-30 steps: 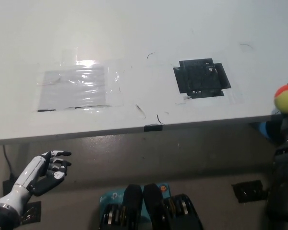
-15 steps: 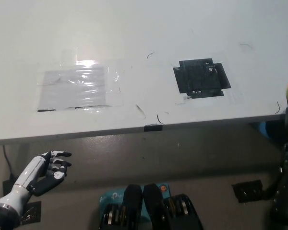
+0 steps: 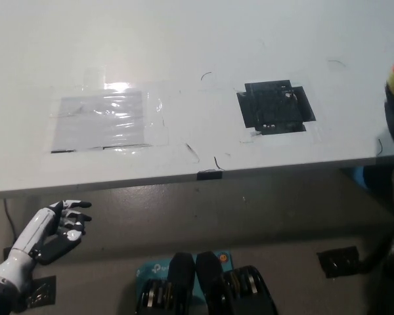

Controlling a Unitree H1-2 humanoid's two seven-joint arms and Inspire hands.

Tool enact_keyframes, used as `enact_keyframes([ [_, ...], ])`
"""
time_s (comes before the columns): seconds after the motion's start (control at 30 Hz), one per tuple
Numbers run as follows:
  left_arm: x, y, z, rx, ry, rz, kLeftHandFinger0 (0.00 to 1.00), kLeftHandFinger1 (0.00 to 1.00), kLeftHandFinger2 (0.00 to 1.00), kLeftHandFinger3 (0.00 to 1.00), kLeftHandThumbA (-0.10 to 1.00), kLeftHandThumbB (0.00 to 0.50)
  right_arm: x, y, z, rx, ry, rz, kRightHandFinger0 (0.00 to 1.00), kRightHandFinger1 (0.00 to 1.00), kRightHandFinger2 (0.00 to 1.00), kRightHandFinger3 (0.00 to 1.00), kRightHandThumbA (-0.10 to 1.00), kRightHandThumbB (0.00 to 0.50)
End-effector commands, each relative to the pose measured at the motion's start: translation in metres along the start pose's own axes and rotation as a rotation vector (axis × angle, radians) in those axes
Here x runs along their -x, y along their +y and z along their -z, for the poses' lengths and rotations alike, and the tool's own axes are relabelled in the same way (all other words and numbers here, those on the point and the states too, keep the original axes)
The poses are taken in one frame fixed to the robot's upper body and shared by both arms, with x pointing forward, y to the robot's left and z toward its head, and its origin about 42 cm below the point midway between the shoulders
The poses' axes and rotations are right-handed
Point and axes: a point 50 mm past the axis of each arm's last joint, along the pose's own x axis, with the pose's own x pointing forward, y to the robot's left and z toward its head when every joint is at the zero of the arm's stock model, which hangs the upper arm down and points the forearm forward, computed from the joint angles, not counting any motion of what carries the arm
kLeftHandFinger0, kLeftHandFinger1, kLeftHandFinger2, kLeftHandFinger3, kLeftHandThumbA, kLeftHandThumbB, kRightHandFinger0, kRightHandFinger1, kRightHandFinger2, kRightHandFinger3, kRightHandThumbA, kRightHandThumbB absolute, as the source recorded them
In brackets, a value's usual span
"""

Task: The robot uses right hand to squeeze a small tennis ball placed on the black area of the table

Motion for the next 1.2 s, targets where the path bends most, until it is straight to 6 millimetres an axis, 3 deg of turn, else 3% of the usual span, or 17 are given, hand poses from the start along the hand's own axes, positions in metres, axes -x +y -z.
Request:
enact_keyframes([
  [0.0,0.003,0.014,-0.01,-0.037,-0.071,-0.014,0.41,0.48,0.59,0.7,0.32,0.085,-0.014,0.031,-0.001,0.328,-0.07,-0.158,0.0,0.0,0.36,0.72,-0.1,0.006],
  [0.03,0.003,0.014,-0.011,-0.046,-0.064,-0.016,0.42,0.49,0.6,0.7,0.33,0.084,-0.017,0.034,0.002,0.509,-0.119,-0.177,0.0,0.0,0.32,0.63,-0.1,0.089],
  [0.1,0.002,0.015,-0.011,-0.055,-0.068,-0.018,0.41,0.5,0.6,0.69,0.33,0.087,-0.024,0.035,0.007,0.733,-0.172,-0.206,0.0,0.0,0.33,0.61,-0.1,0.064],
  [0.13,0.001,0.015,-0.012,-0.061,-0.061,-0.018,0.41,0.5,0.61,0.71,0.35,0.089,-0.033,0.036,0.013,0.91,-0.183,-0.217,0.0,0.0,0.31,0.53,-0.1,0.095],
  [0.2,0.002,0.014,-0.012,-0.062,-0.059,-0.014,0.4,0.49,0.61,0.71,0.35,0.086,-0.038,0.033,0.018,1.101,-0.244,-0.246,0.0,0.0,0.27,0.49,-0.1,0.121],
  [0.23,0.001,0.014,-0.012,-0.053,-0.063,-0.014,0.39,0.48,0.6,0.7,0.35,0.091,-0.044,0.031,0.024,1.223,-0.278,-0.261,0.0,0.0,0.29,0.47,-0.1,0.138],
  [0.27,0.002,0.014,-0.011,-0.043,-0.06,-0.012,0.4,0.48,0.59,0.69,0.35,0.101,-0.053,0.023,0.035,1.469,-0.357,-0.348,0.0,0.0,0.36,0.46,-0.1,0.114],
  [0.33,0.003,0.013,-0.011,-0.034,-0.063,-0.009,0.41,0.48,0.58,0.69,0.36,0.108,-0.057,0.017,0.042,1.54,-0.358,-0.362,0.0,0.0,0.36,0.4,-0.1,0.066],
  [0.4,0.003,0.013,-0.011,-0.03,-0.064,-0.011,0.41,0.48,0.58,0.69,0.36,0.108,-0.062,0.012,0.05,1.616,-0.363,-0.397,0.0,0.0,0.33,0.37,-0.1,0.06],
  [0.5,0.004,0.012,-0.011,-0.055,-0.061,-0.009,0.43,0.5,0.6,0.71,0.33,0.075,-0.062,0.006,0.067,1.79,-0.36,-0.445,0.0,0.0,0.32,0.33,-0.1,0.014],
  [0.73,0.005,0.013,-0.01,-0.06,-0.055,-0.004,0.44,0.51,0.62,0.72,0.33,0.073,-0.066,-0.007,0.088,1.973,-0.454,-0.541,0.0,0.03,0.38,0.27,-0.1,0.0],
  [0.83,0.005,0.013,-0.01,-0.06,-0.051,-0.004,0.46,0.52,0.63,0.72,0.35,0.083,-0.071,-0.007,0.098,2.132,-0.496,-0.591,0.0,0.26,0.65,0.34,-0.1,0.0],
  [0.87,0.005,0.013,-0.01,-0.066,-0.049,-0.004,0.46,0.52,0.63,0.72,0.35,0.082,-0.071,-0.007,0.099,2.164,-0.506,-0.599,0.0,0.28,0.67,0.35,-0.1,0.0],
  [0.9,0.005,0.012,-0.01,-0.066,-0.056,-0.003,0.45,0.51,0.62,0.71,0.35,0.086,-0.073,-0.008,0.104,2.239,-0.487,-0.652,0.17,0.47,0.79,0.53,-0.1,0.0],
  [0.93,0.005,0.012,-0.01,-0.067,-0.06,0.002,0.45,0.51,0.62,0.7,0.35,0.079,-0.073,-0.009,0.107,2.271,-0.501,-0.663,0.12,0.43,0.63,0.57,-0.1,0.0],
  [1.0,0.006,0.011,-0.01,-0.052,-0.054,0.0,0.45,0.51,0.61,0.7,0.33,0.09,-0.074,-0.009,0.111,2.306,-0.463,-0.681,0.19,0.47,0.59,0.68,-0.1,0.0],
  [1.17,0.007,0.01,-0.012,-0.056,-0.037,0.011,0.48,0.53,0.64,0.72,0.33,0.085,-0.076,-0.013,0.123,2.403,-0.505,-0.742,0.21,0.54,0.63,0.73,-0.1,0.0],
])
